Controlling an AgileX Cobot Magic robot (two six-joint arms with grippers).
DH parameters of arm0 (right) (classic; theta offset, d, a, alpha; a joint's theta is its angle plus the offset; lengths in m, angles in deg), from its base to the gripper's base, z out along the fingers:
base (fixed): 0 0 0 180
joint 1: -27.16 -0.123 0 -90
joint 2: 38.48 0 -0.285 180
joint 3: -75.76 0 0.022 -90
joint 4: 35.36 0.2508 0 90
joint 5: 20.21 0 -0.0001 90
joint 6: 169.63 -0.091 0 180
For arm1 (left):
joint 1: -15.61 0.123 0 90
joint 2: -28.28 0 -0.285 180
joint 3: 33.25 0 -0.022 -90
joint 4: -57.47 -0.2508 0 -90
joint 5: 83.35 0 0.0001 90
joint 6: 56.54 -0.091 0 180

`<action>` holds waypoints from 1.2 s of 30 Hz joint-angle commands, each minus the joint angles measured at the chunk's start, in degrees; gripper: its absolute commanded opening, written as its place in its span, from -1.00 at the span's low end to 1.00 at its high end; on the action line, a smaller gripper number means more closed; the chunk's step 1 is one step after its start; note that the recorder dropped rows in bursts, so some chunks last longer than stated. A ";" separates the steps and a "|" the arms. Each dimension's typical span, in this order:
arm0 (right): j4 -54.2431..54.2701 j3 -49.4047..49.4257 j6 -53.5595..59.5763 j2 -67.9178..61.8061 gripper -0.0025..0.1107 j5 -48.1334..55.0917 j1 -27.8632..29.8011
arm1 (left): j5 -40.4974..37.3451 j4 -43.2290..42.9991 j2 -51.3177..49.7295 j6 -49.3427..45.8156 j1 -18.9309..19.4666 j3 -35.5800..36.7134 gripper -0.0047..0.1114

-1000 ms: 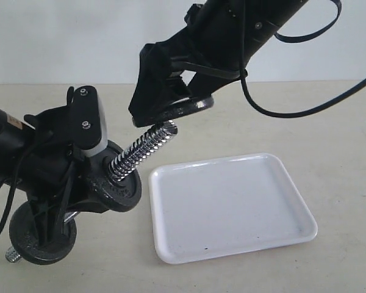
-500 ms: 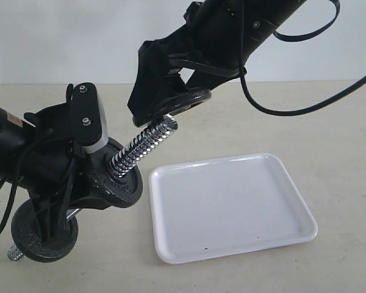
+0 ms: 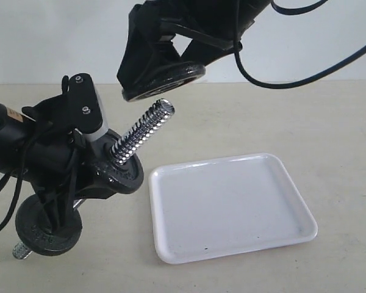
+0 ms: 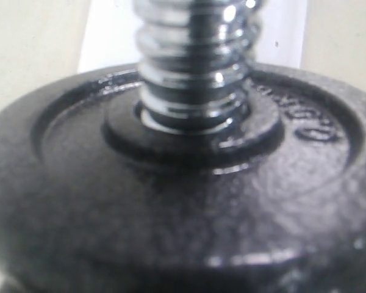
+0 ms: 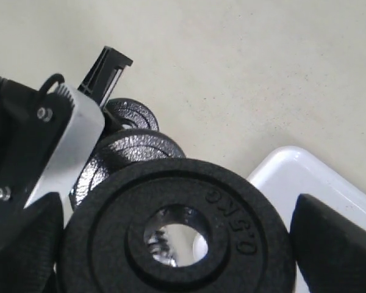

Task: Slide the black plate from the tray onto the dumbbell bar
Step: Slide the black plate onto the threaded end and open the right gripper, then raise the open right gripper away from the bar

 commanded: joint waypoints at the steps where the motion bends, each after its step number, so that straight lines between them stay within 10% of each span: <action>1: 1.73 -0.94 -0.84 0.87 -0.96 -0.05 0.15 | 9.36 3.50 2.99 2.87 -0.11 -2.48 -0.84; 36: 1.37 -0.81 0.97 0.14 -0.96 -1.99 0.15 | 7.58 4.03 5.13 2.43 -0.11 -2.48 -0.84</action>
